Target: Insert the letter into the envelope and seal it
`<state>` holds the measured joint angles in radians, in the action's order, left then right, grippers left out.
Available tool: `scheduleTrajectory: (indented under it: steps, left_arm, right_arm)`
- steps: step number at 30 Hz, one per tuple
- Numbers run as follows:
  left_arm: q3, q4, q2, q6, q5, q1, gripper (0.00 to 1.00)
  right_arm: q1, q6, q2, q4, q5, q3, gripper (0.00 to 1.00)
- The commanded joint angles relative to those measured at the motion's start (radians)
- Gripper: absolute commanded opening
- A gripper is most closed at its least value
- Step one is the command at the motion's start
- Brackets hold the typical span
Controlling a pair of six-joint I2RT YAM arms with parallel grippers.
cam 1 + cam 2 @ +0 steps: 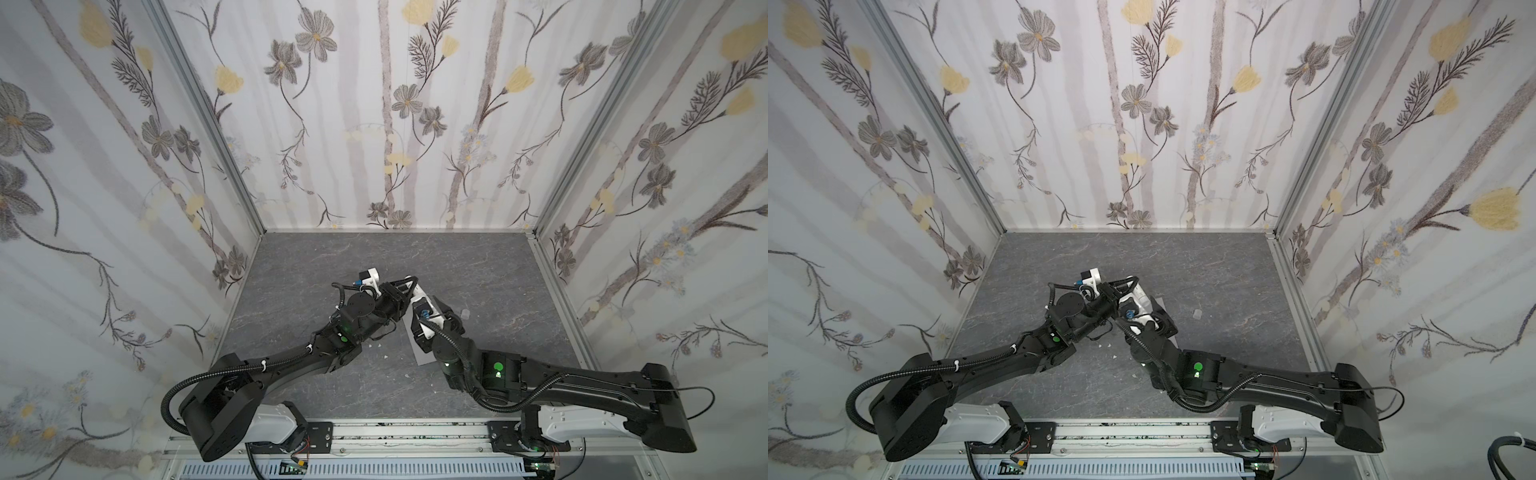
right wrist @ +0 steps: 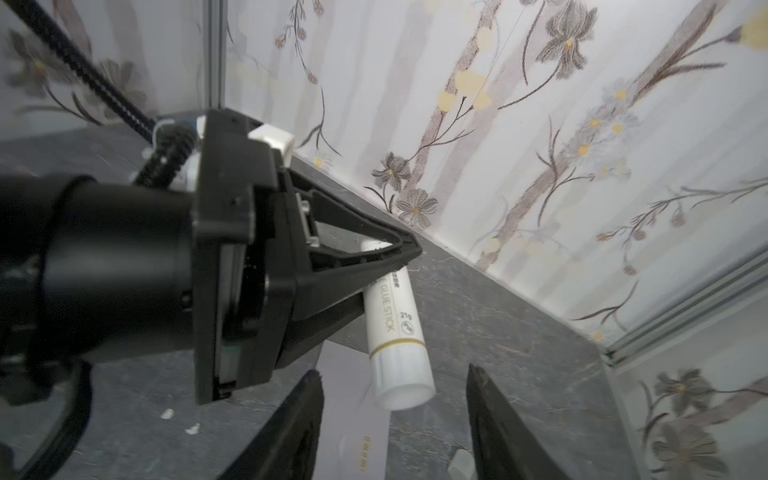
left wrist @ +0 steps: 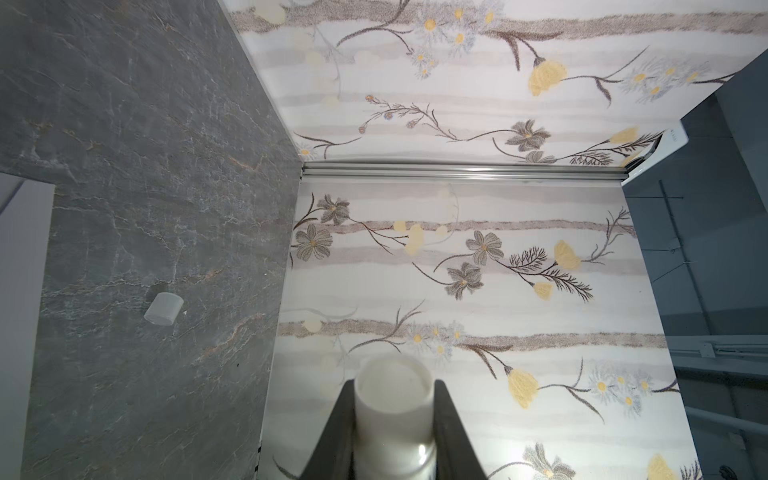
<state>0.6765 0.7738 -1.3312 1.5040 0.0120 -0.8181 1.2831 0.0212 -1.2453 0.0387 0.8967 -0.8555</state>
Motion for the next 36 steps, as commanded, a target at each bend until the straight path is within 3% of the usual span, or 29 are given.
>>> scheduleTrajectory:
  steps: [1, 4, 7, 12, 20, 27, 36]
  left_arm:
    - [0.001, 0.053, 0.003, -0.027, -0.025, 0.002, 0.00]
    - [0.007, 0.054, -0.001, -0.038, -0.028, 0.004, 0.00]
    - [0.009, 0.055, -0.004, -0.041, -0.033, 0.002, 0.00]
    - [0.015, 0.058, -0.010, -0.041, -0.043, -0.002, 0.00]
    - [0.034, 0.067, -0.029, -0.041, -0.063, -0.015, 0.00]
    - [0.031, 0.082, -0.027, -0.041, -0.074, -0.019, 0.00]
    - [0.028, 0.096, -0.036, -0.036, -0.080, -0.024, 0.00]
  right_arm:
    - [-0.084, 0.351, 0.125, -0.007, -0.321, 0.058, 0.60]
    - [-0.192, 0.490, 0.266, 0.147, -0.491, 0.208, 0.63]
    - [-0.249, 0.577, 0.332, 0.267, -0.567, 0.299, 0.65]
    - [-0.282, 0.634, 0.280, 0.306, -0.623, 0.303, 0.65]
    - [-0.351, 0.776, 0.182, 0.510, -0.771, 0.343, 0.62]
    - [-0.403, 0.862, 0.152, 0.600, -0.825, 0.371, 0.48]
    - [-0.419, 0.886, 0.129, 0.617, -0.846, 0.362, 0.42]
